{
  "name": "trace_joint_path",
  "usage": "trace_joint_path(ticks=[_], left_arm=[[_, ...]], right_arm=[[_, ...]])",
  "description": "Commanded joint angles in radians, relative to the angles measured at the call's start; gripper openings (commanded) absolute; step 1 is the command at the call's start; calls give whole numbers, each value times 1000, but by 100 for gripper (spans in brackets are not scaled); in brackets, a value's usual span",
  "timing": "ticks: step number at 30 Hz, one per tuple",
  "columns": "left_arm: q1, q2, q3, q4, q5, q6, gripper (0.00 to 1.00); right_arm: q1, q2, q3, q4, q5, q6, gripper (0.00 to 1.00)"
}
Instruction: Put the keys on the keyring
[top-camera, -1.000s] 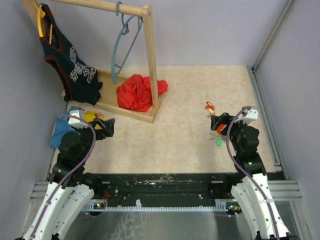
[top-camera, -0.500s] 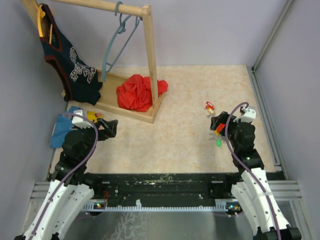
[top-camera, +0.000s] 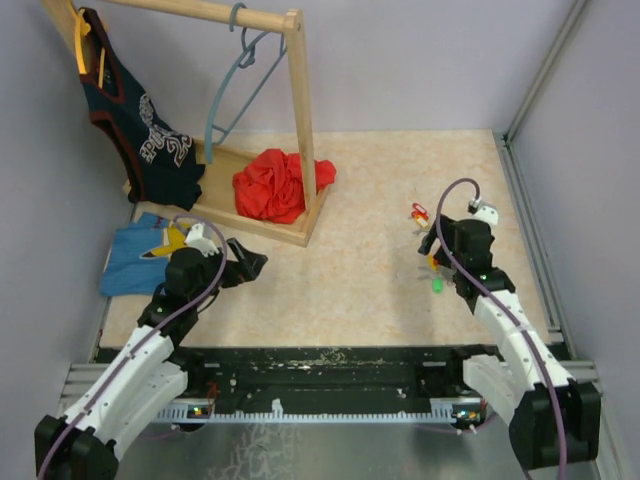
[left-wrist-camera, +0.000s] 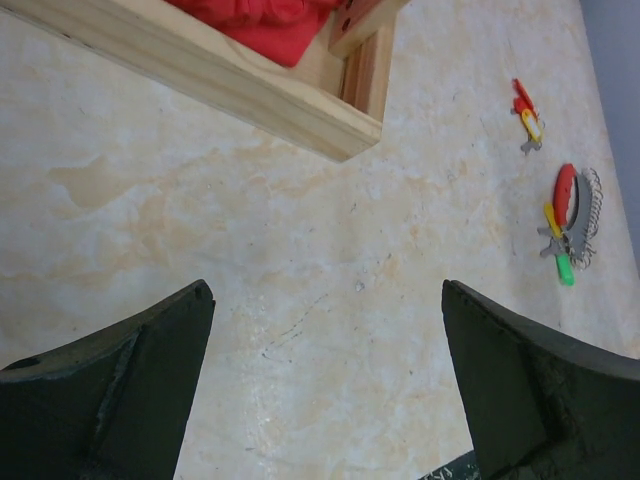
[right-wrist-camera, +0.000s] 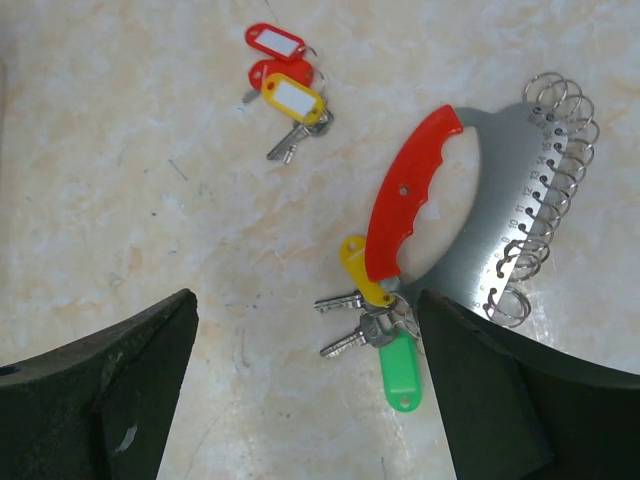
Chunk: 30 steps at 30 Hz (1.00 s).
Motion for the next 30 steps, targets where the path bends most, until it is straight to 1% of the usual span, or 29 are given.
trace_joint_path(ticks=[1,6,8,10,12,15,16,19,23,25,28,30], left_arm=[[5,73,-17,135,105,-42,100],[5,128,-16,149,137,-26,100],[4,129,-27,163,147,-33,100],[4,125,-52,191,164,-50,100],[4,116,-71,215,175,-66,100],[4,115,-82,221,183,-68,100],[4,119,-79,216,185,-62,100],[4,129,-66,192,193,-47,100],[2,140,-70,198,203,-51,100],[2,146,-71,203,211,-58,100],[2,160,-72,215,228,-64,100],[1,173,-69,224,247,-66,100]], right_arm=[[2,133,68,26,70,32,89],[3,290,109,36,128,38,80],[3,357,131,29,137,38,78],[2,420,152,29,143,35,75],[3,482,175,32,142,29,68],[2,559,201,36,149,31,62],[2,576,208,37,158,32,59],[3,608,217,41,186,40,57],[2,648,220,51,162,43,53],[2,669,221,47,151,44,50],[2,676,212,46,138,44,40],[3,665,195,49,122,44,36]])
